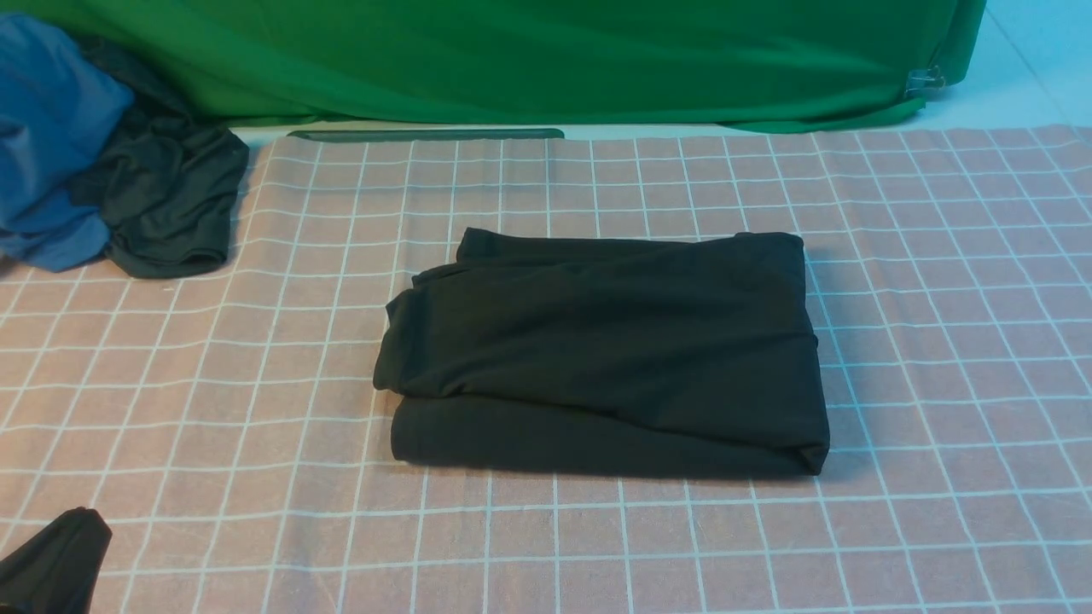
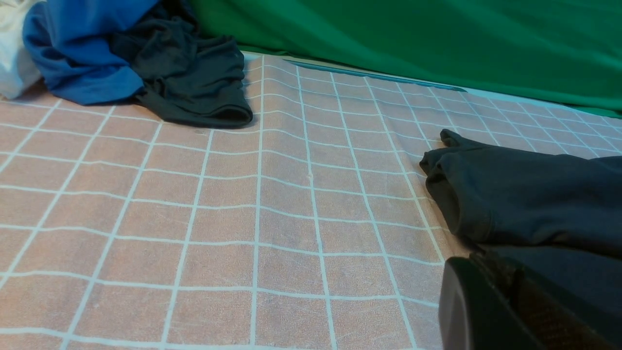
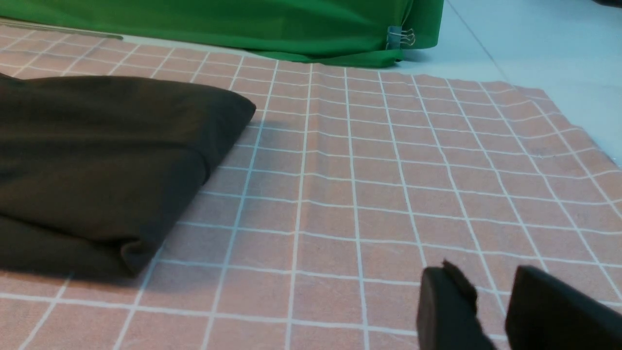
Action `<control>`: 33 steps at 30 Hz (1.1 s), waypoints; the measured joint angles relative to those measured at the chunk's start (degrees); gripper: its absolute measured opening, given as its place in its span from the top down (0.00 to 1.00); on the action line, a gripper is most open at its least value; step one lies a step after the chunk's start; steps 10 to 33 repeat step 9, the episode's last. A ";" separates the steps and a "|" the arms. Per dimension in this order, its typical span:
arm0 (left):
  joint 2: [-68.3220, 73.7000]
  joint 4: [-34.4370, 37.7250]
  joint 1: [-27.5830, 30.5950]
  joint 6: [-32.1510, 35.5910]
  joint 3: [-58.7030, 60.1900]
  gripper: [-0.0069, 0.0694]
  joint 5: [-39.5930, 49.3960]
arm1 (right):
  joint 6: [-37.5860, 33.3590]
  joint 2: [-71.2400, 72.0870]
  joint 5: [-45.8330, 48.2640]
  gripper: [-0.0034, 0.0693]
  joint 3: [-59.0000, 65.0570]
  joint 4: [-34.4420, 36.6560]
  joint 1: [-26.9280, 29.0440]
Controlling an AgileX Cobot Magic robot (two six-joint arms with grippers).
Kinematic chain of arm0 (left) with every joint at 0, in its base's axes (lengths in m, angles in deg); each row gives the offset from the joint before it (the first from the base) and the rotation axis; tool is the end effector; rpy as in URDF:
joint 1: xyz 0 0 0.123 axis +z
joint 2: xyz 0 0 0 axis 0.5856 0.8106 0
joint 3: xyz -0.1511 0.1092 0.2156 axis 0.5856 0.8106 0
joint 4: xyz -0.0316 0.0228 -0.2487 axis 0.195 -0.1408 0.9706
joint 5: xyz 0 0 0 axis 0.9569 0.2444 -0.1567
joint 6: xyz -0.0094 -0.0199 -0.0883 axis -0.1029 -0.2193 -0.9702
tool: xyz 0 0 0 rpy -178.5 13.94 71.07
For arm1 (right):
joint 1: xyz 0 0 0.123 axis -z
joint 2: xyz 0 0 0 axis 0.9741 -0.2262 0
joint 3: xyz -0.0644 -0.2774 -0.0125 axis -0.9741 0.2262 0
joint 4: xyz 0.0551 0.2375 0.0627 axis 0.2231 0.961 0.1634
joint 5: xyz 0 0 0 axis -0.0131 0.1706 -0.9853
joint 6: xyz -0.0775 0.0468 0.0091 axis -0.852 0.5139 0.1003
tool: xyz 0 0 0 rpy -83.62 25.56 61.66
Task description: Fold a long-sleeved shirt over a pink coffee tablecloth.
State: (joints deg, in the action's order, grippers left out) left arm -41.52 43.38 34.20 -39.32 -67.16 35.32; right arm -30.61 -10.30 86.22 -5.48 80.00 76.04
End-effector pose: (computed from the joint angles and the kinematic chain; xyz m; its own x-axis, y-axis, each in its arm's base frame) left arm 0.0554 -0.0026 0.1891 -0.1624 -0.1287 -0.9783 0.0184 0.9909 -0.1334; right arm 0.0553 -0.0020 0.1875 -0.1778 -0.0677 -0.9817 0.0040 0.9976 -0.0695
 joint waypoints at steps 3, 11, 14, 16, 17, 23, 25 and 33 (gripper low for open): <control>0.00 0.00 0.00 0.00 0.00 0.89 0.00 | 0.07 0.00 0.00 0.63 0.00 0.00 0.00; 0.00 0.00 0.00 0.00 0.00 0.89 0.00 | 0.18 0.00 0.00 0.63 0.00 0.00 0.00; 0.00 0.00 0.00 0.00 0.00 0.89 0.00 | 0.18 0.00 0.00 0.63 0.00 0.00 0.00; 0.00 0.00 0.00 0.00 0.00 0.89 0.00 | 0.18 0.00 0.00 0.63 0.00 0.00 0.00; 0.00 0.00 0.00 0.00 0.00 0.89 0.00 | 0.18 0.00 0.00 0.63 0.00 0.00 0.00; 0.00 0.00 0.00 0.00 0.00 0.89 0.00 | 0.18 0.00 0.00 0.63 0.00 0.00 0.00; 0.00 0.00 0.00 0.00 0.00 0.89 0.00 | 0.18 0.00 0.00 0.63 0.00 0.00 0.00; 0.00 0.00 0.00 0.00 0.00 0.89 0.00 | 0.18 0.00 0.00 0.63 0.00 0.00 0.00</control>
